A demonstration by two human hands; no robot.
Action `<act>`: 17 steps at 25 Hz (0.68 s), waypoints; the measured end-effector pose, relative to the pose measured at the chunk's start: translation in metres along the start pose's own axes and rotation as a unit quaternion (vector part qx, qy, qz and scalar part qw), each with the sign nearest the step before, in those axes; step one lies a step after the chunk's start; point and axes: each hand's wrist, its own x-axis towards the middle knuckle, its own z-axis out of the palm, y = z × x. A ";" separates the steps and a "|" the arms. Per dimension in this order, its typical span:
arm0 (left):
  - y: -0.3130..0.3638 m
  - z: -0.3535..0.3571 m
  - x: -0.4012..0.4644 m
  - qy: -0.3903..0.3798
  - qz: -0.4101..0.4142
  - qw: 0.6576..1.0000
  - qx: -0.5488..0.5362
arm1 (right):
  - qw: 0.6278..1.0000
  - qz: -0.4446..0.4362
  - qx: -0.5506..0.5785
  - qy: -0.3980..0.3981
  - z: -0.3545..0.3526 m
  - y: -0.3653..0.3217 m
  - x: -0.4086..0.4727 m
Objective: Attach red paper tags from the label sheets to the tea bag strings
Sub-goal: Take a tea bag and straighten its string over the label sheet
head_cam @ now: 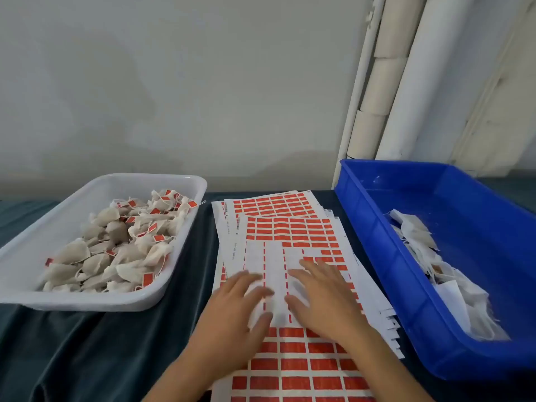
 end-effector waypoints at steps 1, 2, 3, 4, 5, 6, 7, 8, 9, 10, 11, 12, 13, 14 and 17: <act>-0.003 0.002 0.017 -0.012 -0.017 1.000 0.014 | 0.999 -0.004 -0.021 -0.027 0.004 -0.007 0.011; -0.004 0.007 0.030 -0.022 -0.031 0.999 0.037 | 0.999 -0.009 -0.034 -0.040 0.008 -0.012 0.019; -0.007 0.015 0.047 -0.033 -0.040 0.996 0.067 | 0.998 -0.007 -0.041 -0.046 0.016 -0.014 0.030; -0.011 0.017 0.057 -0.030 -0.050 0.996 0.068 | 0.999 -0.003 -0.033 -0.037 0.018 -0.016 0.037; -0.018 0.022 0.062 -0.019 -0.051 0.996 0.073 | 0.999 -0.001 -0.036 -0.020 0.021 -0.013 0.042; -0.026 0.030 0.061 -0.006 -0.057 0.995 0.079 | 0.999 0.009 -0.042 0.001 0.023 -0.010 0.046; -0.034 0.034 0.061 0.002 -0.066 0.994 0.088 | 0.998 0.030 -0.050 0.027 0.022 -0.003 0.050; -0.039 0.038 0.061 0.005 -0.077 0.993 0.091 | 0.995 0.061 -0.057 0.049 0.019 0.005 0.050; -0.040 0.038 0.065 0.011 -0.087 0.992 0.087 | 0.991 0.095 -0.065 0.063 0.016 0.013 0.050; -0.039 0.037 0.070 0.014 -0.096 0.992 0.084 | 0.988 0.129 -0.067 0.057 0.013 0.022 0.049; -0.037 0.038 0.073 0.016 -0.101 0.991 0.085 | 0.985 0.157 -0.062 0.039 0.011 0.030 0.048; -0.036 0.039 0.077 0.016 -0.100 0.991 0.090 | 0.983 0.174 -0.054 0.023 0.008 0.033 0.045; -0.035 0.041 0.079 0.019 -0.098 0.990 0.094 | 0.982 0.182 -0.048 0.019 0.007 0.034 0.043; -0.035 0.041 0.079 0.022 -0.097 0.990 0.099 | 0.981 0.185 -0.047 0.026 0.006 0.030 0.041; -0.035 0.038 0.082 0.025 -0.103 0.990 0.093 | 0.982 0.172 -0.070 0.039 0.003 0.016 0.035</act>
